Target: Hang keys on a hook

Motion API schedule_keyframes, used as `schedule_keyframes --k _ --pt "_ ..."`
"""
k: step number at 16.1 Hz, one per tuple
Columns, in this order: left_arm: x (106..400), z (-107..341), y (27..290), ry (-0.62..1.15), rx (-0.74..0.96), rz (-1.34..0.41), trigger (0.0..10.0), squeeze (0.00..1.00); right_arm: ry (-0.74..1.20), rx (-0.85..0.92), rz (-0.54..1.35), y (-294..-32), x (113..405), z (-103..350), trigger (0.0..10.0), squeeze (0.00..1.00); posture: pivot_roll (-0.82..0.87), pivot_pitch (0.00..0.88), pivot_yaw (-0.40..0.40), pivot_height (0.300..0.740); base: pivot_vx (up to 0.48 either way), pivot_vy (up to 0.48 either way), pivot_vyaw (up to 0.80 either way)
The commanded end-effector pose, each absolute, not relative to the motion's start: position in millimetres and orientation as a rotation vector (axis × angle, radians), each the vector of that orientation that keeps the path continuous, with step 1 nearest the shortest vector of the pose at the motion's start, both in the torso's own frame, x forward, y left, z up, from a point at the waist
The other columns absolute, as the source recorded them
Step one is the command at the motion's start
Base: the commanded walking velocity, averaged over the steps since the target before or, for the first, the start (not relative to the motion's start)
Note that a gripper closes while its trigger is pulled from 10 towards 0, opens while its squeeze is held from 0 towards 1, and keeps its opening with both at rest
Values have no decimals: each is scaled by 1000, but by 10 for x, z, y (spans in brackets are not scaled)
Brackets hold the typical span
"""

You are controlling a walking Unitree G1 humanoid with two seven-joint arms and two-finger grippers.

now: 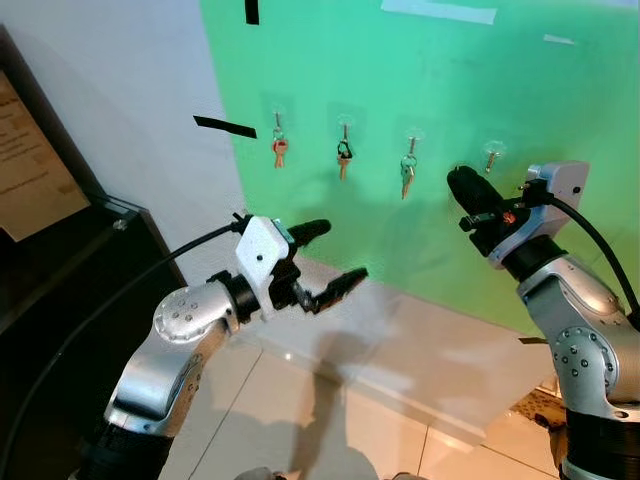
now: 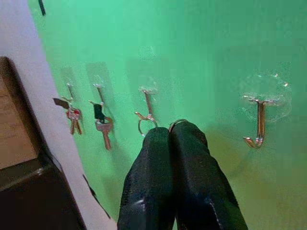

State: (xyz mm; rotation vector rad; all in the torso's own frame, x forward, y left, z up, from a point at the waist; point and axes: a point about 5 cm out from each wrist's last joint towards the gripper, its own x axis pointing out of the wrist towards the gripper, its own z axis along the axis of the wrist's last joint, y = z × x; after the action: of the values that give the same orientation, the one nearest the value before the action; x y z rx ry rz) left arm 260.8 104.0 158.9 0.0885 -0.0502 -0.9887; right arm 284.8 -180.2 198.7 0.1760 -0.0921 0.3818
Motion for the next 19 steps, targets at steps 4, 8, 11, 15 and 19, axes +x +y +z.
schedule_keyframes --k 4,8,11,15,19 --pt "2564 1588 1057 -28 81 -1013 10000 0 -115 251 358 -1866 2798 2028 10000 0 -47 0 47 740 0 0 0" --pt "2553 1586 1065 -20 82 -1020 10000 0 -113 270 323 -1940 2813 2011 10000 0 -47 0 52 740 0 0 0" --pt "2550 1592 1070 -18 86 -1024 10000 0 -113 295 291 -1987 2819 1994 10000 0 -46 0 55 740 0 0 0" --pt "2555 1595 1085 -15 93 -1032 10000 0 -108 346 229 -2098 2788 1925 10000 0 -48 0 66 740 0 0 0" --pt "2546 1594 1087 -10 96 -1043 10000 0 -119 423 174 -2196 2755 1893 10000 0 -53 0 75 740 0 0 0"
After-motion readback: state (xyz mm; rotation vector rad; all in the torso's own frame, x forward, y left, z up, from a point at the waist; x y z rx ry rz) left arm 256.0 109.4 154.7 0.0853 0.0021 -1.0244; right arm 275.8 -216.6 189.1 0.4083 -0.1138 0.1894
